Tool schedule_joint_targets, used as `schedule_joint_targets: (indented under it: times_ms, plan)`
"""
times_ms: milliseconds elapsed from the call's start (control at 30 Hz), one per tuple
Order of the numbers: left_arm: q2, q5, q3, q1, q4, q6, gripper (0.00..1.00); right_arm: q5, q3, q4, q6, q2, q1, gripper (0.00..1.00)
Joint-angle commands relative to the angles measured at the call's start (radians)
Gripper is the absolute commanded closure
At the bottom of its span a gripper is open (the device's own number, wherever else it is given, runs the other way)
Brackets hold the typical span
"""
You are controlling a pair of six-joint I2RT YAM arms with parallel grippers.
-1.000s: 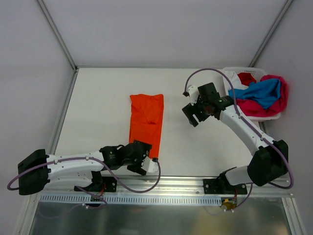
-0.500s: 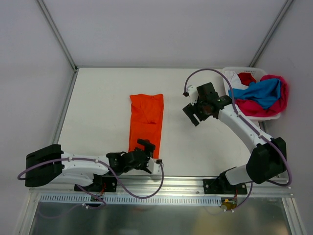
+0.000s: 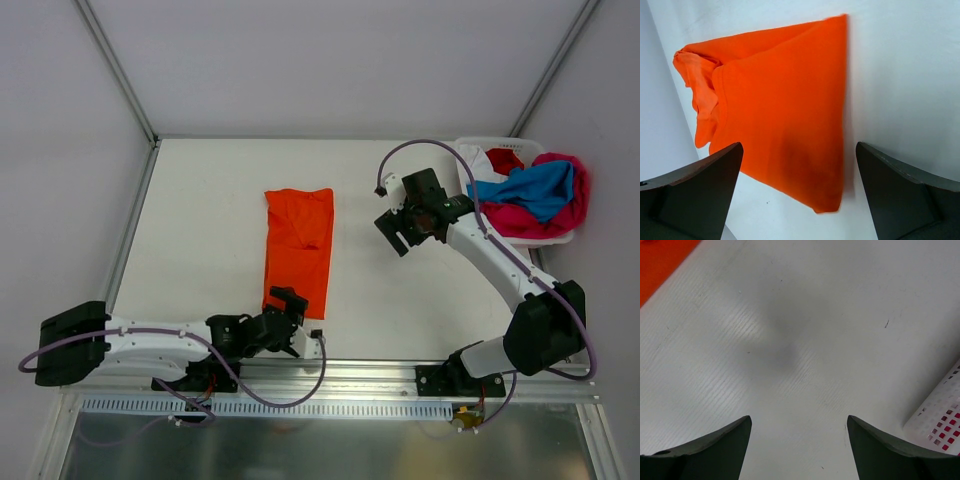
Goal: Fold and stack the t-shirts
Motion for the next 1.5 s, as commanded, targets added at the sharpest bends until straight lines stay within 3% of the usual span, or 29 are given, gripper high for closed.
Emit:
schedule_joint_targets:
  times_ms: [0,133,200,267,300,533,600,800,900,1033,1200,1367,1467]
  plan:
    - [-0.127,-0.015,-0.067,-0.088,-0.245,-0.028,0.01,0.012,0.031,0.017,-0.005,0.004,0.006,0.18]
    - [-0.106,-0.106,-0.174,-0.185,-0.125,-0.001,0.01,0.021,0.031,0.017,-0.005,0.004,0.006,0.18]
    - [-0.078,-0.165,-0.258,-0.219,0.106,0.064,0.01,0.026,0.031,0.019,-0.006,0.004,0.006,0.18]
    - [0.03,-0.219,-0.273,-0.222,0.231,0.103,0.01,0.029,0.031,0.019,-0.006,0.006,0.006,0.18]
    - [0.137,-0.235,-0.312,-0.224,0.393,0.116,0.01,0.029,0.034,0.019,-0.006,0.006,0.004,0.18]
    - [0.611,-0.309,-0.319,-0.227,0.86,0.176,0.01,0.034,0.034,0.019,-0.002,-0.003,0.006,0.18]
    - [0.659,-0.314,-0.326,-0.228,0.928,0.208,0.01,0.035,0.032,0.019,-0.002,-0.006,0.004,0.18]
    - [0.597,-0.294,-0.251,-0.224,0.707,0.125,0.01,0.037,0.032,0.019,-0.002,-0.011,0.003,0.18]
    - [0.589,-0.312,-0.227,-0.215,0.679,0.116,0.01,0.032,0.031,0.017,0.0,-0.011,0.001,0.18]
    - [0.661,-0.357,-0.193,-0.17,0.728,0.144,0.01,0.026,0.031,0.017,0.002,-0.01,0.001,0.18]
    - [0.735,-0.402,-0.196,-0.095,0.951,0.242,0.01,0.023,0.024,0.019,0.003,-0.022,0.001,0.18]
    - [0.49,-0.231,-0.06,0.093,0.426,-0.009,0.01,0.023,0.021,0.019,0.005,-0.023,0.001,0.18]
    - [0.46,-0.185,-0.015,0.18,0.393,0.027,0.01,0.023,0.024,0.017,0.005,-0.019,0.001,0.18]
